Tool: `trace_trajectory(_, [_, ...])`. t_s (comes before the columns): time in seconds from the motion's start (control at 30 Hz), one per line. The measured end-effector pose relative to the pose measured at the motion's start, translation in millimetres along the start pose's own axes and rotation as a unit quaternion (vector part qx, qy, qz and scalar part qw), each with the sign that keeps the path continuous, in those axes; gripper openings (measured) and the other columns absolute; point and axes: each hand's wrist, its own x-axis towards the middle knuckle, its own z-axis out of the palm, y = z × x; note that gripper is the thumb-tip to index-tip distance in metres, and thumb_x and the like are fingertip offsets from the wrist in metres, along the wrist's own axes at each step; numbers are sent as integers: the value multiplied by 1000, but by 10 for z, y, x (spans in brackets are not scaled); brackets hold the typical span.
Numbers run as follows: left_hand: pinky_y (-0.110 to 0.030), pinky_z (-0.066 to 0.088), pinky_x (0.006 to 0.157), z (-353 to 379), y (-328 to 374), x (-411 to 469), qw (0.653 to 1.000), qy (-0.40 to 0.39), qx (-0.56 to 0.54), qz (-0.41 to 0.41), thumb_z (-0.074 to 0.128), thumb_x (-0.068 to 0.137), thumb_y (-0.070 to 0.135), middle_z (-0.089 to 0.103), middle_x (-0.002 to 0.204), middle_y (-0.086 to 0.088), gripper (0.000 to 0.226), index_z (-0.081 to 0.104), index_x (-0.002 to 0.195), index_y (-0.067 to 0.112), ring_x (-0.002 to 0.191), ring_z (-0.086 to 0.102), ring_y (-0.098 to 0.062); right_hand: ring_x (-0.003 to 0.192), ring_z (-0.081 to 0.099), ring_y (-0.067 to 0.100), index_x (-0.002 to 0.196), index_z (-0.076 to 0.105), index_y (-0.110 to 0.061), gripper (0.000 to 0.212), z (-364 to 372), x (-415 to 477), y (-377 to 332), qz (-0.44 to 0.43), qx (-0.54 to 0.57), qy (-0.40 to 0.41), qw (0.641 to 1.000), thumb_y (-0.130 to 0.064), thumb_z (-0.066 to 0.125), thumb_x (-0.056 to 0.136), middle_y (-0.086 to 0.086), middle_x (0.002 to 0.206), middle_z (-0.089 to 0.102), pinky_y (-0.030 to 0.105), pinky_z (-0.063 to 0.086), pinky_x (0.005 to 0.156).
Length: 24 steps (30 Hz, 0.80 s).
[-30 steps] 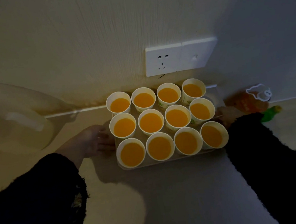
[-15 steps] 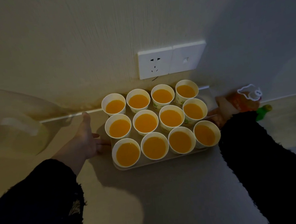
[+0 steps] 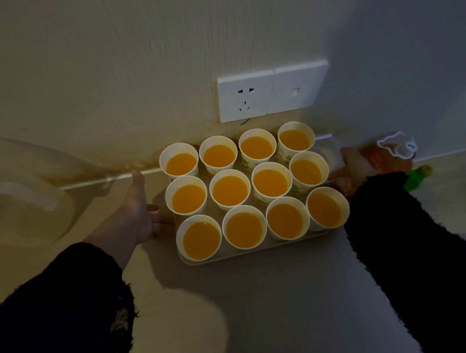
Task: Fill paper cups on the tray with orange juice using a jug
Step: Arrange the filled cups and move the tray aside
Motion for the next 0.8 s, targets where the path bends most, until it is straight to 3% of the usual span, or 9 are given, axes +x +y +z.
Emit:
trace_trajectory(0.1, [-59, 19, 111, 19, 3, 0, 1000, 7, 15, 2, 22, 74, 87, 36, 147, -23, 104, 13, 151, 19, 124, 44, -50, 65, 69, 28, 88, 64, -5, 58, 21, 3, -11, -40, 4, 3, 999, -58, 49, 71, 16, 70, 70, 35, 56, 64])
trace_trajectory(0.17, [-57, 20, 111, 39, -3, -25, 1000, 6, 26, 6, 23, 75, 86, 37, 146, -23, 104, 15, 151, 16, 124, 45, -49, 41, 59, 18, 79, 58, -11, 40, 16, 4, -24, -70, 11, -2, 997, -48, 46, 84, 8, 51, 62, 21, 45, 42])
trace_trajectory(0.3, [-52, 29, 104, 77, 0, -78, 999, 8, 38, 14, 21, 78, 84, 38, 145, -23, 100, 15, 151, 16, 120, 48, -49, 35, 49, 16, 74, 50, -7, 39, 21, -49, -66, -63, 1, -37, 997, -38, 40, 94, 5, 37, 50, 16, 36, 36])
trace_trajectory(0.4, [-52, 22, 108, 108, 9, -141, 998, 0, 55, 10, 18, 78, 84, 36, 146, -23, 101, 15, 150, 14, 126, 41, -49, 46, 49, 20, 71, 52, -9, 37, 44, -107, -81, -97, -30, -41, 994, -27, 35, 97, 8, 49, 50, 20, 37, 43])
trace_trajectory(0.5, [-54, 13, 112, 106, -2, -193, 998, -9, 65, 5, 16, 79, 83, 33, 147, -26, 102, 13, 150, 10, 129, 38, -49, 71, 60, 28, 83, 61, -9, 44, 43, -130, -69, -93, -54, -9, 994, -48, 40, 87, 12, 69, 66, 34, 49, 71])
trace_trajectory(0.6, [-53, 5, 114, 72, -31, -267, 997, -16, 72, 7, 14, 84, 78, 35, 144, -31, 96, 20, 147, 5, 133, 35, -45, 56, 58, 22, 93, 61, -6, 63, 21, -287, -75, -36, -77, -28, 996, -63, 35, 88, 12, 58, 65, 30, 45, 59])
trace_trajectory(0.63, [-53, 4, 114, 65, -43, -291, 997, -19, 79, 11, 14, 86, 76, 36, 144, -31, 93, 24, 146, 5, 134, 34, -43, 62, 61, 25, 100, 61, -6, 64, 26, -309, -84, -34, -95, -31, 994, -62, 32, 92, 14, 65, 67, 31, 46, 61])
trace_trajectory(0.73, [-52, 9, 113, 40, -59, -392, 993, -9, 113, 46, 13, 90, 70, 39, 144, -24, 85, 37, 140, 6, 134, 36, -38, 108, 58, 36, 126, 51, -6, 69, 33, -432, -129, -64, -138, -8, 988, -63, 28, 94, 22, 121, 59, 38, 46, 87])
trace_trajectory(0.8, [-50, 12, 112, -13, -44, -464, 990, -6, 116, 74, 12, 93, 67, 40, 144, -22, 81, 42, 137, 7, 134, 35, -37, 94, 55, 29, 119, 53, -10, 83, 58, -587, -198, -96, -209, 25, 973, -79, 23, 84, 19, 120, 54, 32, 40, 77])
